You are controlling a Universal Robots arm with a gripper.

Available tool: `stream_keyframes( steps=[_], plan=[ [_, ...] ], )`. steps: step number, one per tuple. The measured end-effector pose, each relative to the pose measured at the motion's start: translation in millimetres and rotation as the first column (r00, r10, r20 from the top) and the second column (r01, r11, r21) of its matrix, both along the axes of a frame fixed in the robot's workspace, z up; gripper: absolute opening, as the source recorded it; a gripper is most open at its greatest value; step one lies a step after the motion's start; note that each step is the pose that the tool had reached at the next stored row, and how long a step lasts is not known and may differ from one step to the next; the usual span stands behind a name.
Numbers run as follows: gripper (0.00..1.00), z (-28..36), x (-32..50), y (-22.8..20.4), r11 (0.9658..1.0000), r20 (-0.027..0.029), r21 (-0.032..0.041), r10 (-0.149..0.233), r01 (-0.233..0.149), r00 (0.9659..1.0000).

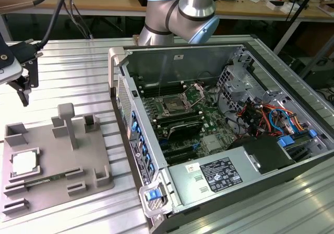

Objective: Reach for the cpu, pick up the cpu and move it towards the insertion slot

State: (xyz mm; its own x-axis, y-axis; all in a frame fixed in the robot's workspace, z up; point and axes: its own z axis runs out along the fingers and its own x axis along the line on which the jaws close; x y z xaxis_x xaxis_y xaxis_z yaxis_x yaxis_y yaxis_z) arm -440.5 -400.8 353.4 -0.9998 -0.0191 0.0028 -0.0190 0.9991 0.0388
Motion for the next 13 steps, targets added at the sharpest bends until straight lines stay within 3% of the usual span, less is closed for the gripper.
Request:
stream_keyframes(
  steps=[13],
  plan=[
    [0.66,-4.9,0.0,-1.5,1.0000,0.0000,0.0000,0.000,0.000,1.0000]
  ],
)
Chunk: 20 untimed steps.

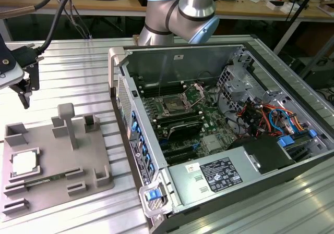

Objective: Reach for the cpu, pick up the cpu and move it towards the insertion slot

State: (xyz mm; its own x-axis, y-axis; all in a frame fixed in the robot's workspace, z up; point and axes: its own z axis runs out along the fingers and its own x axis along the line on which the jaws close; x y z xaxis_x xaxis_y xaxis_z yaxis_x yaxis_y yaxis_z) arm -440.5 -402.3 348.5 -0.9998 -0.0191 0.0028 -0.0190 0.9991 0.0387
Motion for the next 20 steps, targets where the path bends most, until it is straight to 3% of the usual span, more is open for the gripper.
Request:
stream_keyframes(
  steps=[20],
  plan=[
    [0.66,-5.6,0.0,-1.7,1.0000,0.0000,0.0000,0.000,0.000,1.0000]
  ],
)
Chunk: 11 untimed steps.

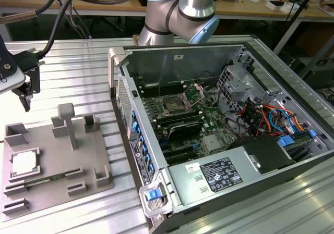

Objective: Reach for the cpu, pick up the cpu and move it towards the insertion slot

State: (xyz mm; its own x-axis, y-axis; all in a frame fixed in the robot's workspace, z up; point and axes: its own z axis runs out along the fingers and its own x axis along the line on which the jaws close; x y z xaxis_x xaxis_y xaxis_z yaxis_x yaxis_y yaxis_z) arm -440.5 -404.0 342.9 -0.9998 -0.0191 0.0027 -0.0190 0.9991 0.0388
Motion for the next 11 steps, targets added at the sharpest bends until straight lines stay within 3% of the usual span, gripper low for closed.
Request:
stream_keyframes(
  steps=[11],
  plan=[
    [0.66,-3.1,0.0,-1.1,1.0000,-0.0001,0.0000,0.000,0.000,1.0000]
  ],
)
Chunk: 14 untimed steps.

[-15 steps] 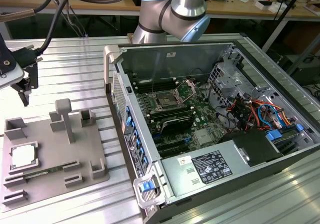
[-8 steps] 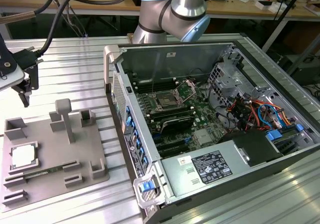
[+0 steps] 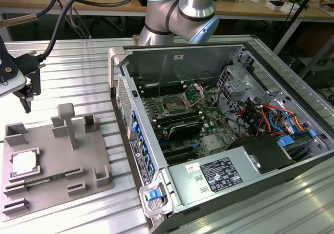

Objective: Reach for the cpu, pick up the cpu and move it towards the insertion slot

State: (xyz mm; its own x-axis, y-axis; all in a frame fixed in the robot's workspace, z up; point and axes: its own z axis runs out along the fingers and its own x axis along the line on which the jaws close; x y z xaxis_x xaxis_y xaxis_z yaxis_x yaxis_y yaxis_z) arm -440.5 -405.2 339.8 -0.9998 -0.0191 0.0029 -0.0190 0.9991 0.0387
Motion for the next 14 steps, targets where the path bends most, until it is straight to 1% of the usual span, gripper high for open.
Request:
stream_keyframes(
  steps=[14],
  plan=[
    [0.66,-5.1,0.0,-0.7,1.0000,0.0001,0.0000,0.000,0.000,1.0000]
  ],
)
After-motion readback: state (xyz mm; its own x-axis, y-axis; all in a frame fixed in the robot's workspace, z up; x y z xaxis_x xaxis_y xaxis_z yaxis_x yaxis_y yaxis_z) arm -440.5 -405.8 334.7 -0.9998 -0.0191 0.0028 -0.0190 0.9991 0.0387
